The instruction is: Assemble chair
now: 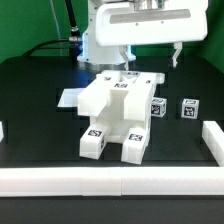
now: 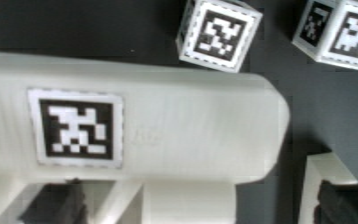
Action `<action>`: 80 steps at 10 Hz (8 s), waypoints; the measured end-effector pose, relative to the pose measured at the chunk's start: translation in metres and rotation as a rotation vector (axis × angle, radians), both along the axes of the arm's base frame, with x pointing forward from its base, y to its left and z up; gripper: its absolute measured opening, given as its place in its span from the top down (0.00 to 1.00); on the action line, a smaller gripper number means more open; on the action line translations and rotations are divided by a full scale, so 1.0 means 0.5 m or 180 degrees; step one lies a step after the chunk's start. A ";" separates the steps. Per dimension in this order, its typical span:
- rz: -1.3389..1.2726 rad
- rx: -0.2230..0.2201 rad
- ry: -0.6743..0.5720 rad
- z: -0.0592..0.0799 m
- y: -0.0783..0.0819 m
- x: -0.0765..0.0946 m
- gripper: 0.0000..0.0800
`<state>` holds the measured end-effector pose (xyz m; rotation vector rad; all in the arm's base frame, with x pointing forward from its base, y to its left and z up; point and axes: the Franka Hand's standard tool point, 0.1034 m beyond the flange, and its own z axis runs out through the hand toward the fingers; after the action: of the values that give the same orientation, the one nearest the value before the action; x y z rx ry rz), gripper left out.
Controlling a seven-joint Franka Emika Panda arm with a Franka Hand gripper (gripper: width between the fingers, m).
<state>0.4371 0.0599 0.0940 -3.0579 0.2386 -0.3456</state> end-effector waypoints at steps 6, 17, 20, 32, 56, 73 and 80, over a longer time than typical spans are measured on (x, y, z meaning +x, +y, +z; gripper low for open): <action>0.0029 -0.0039 0.0111 -0.032 0.001 -0.025 0.19; 0.0080 0.0056 0.0000 0.052 -0.084 0.126 0.19; 0.0160 0.0025 0.0007 0.044 -0.087 0.119 0.19; 0.0481 -0.0386 -0.0346 0.014 -0.192 0.262 0.19; -0.0606 0.0359 0.0429 0.049 0.104 0.071 0.19; -0.0439 0.0015 0.0457 -0.140 0.200 -0.019 0.19; -0.0350 -0.0054 0.0501 -0.169 0.203 -0.022 0.65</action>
Offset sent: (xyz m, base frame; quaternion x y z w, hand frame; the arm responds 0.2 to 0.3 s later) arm -0.0125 0.0197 0.0198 -0.0162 -0.0166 0.0150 0.9996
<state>0.4260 0.1612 0.0096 -3.0984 0.4144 -0.1120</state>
